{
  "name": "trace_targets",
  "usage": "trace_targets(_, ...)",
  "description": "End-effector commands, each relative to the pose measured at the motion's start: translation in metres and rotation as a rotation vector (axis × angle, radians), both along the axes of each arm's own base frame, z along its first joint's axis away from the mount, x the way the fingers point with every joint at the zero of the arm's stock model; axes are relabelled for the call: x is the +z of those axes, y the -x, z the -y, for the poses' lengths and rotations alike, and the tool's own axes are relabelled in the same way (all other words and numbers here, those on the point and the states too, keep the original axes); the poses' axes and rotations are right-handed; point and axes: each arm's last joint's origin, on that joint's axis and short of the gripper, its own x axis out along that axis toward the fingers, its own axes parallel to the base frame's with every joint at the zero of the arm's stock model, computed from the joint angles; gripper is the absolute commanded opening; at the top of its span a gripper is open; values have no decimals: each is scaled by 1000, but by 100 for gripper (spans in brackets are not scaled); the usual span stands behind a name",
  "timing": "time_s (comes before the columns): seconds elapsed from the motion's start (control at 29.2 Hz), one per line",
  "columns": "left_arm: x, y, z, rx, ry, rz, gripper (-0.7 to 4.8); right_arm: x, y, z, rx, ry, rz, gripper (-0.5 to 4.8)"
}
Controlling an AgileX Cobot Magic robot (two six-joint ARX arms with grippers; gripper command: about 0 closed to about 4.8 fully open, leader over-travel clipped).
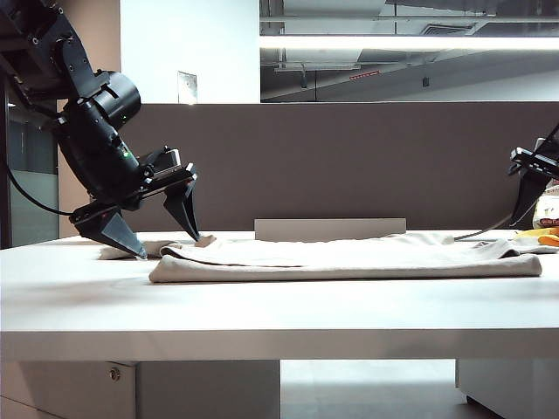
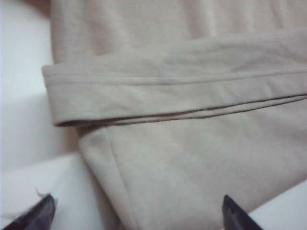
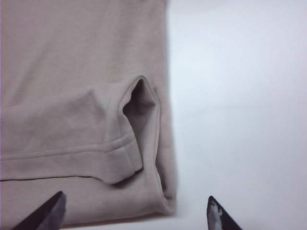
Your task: Fold the bottom side of the T-shirt horizontally towards the center, about one-third of the way, then fold the sleeve back towards the center, creating a straight line along the edge of the T-shirt, and finally fold the bottom of the T-shirt up towards the top, creating a neat rectangle.
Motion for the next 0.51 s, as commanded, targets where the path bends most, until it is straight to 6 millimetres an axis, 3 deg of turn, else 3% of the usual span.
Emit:
trace_targets(0.03,2,2,1,-10,16,-10,479,1,1,-3,11,2,-15,371)
trace_targets(0.31,1,4,11,-8,-18,-12,479,-12,-1,-15,41,-11,-73,362)
trace_targets(0.51,-2,7,17,-6,-28,-40,343,-17,-4,-23,62,-10,-81,222)
